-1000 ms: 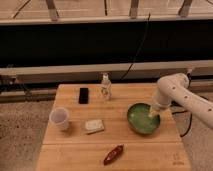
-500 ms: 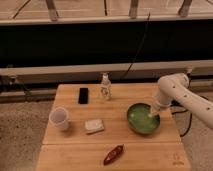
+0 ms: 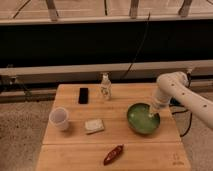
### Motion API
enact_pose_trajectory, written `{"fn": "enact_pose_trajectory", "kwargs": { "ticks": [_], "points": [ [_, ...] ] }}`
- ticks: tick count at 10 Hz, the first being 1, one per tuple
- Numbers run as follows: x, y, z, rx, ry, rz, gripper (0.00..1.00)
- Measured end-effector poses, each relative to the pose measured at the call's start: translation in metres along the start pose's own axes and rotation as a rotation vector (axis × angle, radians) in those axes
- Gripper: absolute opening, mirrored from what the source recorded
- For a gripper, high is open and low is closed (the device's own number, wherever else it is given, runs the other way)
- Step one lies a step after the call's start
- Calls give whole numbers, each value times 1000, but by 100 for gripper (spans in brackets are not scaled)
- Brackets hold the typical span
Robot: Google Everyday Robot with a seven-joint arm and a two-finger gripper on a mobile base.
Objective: Push the ceramic bowl across the table
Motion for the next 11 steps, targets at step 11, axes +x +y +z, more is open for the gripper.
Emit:
{"fn": "enact_pose_trajectory", "kwargs": {
  "ticks": [11],
  "points": [
    [-7,-6,11,-28,3,-49,1]
  ]
}}
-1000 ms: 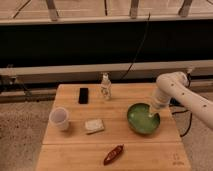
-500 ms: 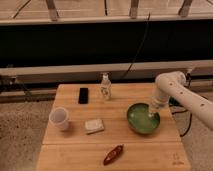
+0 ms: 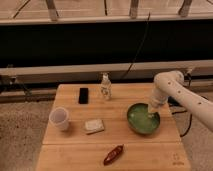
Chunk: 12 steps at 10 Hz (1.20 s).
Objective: Push the ceramic bowl across the table
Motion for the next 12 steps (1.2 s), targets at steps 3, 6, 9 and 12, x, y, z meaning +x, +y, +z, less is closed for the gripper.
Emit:
{"fn": "enact_pose_trajectory", "kwargs": {
  "ticks": [3,6,9,12],
  "points": [
    [-13,-5,3,0,-1,-24,1],
    [-11,0,6,-10,3,-41,1],
    [-10,-1,8,-14,2,-55,1],
    [-17,-4,10,-20,4,-64,1]
  ]
}}
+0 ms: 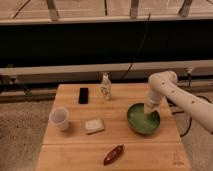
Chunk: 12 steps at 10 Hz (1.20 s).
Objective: Push the ceramic bowl across the table
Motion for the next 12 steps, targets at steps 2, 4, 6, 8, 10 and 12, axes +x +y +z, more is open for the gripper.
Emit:
{"fn": "enact_pose_trajectory", "kwargs": {
  "ticks": [2,4,6,8,10,12],
  "points": [
    [1,2,0,-3,0,-11,1],
    [-3,-5,2,-4,-1,-19,1],
    [-4,-11,3,-7,1,-28,1],
    [-5,-1,5,-17,2,-37,1],
    [-1,-2,7,-16,1,-38,1],
    [-3,-21,12,-18,-2,-52,1]
  ]
}}
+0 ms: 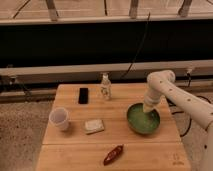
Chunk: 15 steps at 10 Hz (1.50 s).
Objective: Push the ceramic bowl across the table
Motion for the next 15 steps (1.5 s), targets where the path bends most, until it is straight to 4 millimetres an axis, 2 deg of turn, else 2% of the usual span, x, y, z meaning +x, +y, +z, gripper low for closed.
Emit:
{"fn": "enact_pose_trajectory", "kwargs": {
  "ticks": [2,3,5,6,9,10,13,15],
  "points": [
    [0,-5,-1,-4,4,-6,1],
    [-6,2,0,-8,5,-19,1],
    [-4,10,1,-11,10,-24,1],
    [-5,7,1,-9,8,-27,1],
    [-6,-21,3,-12,7,-46,1],
    [-5,-23,3,-13,8,-49,1],
    [-8,-11,4,-24,12,-65,1],
    [-11,-21,5,-24,14,-79,1]
  ]
}}
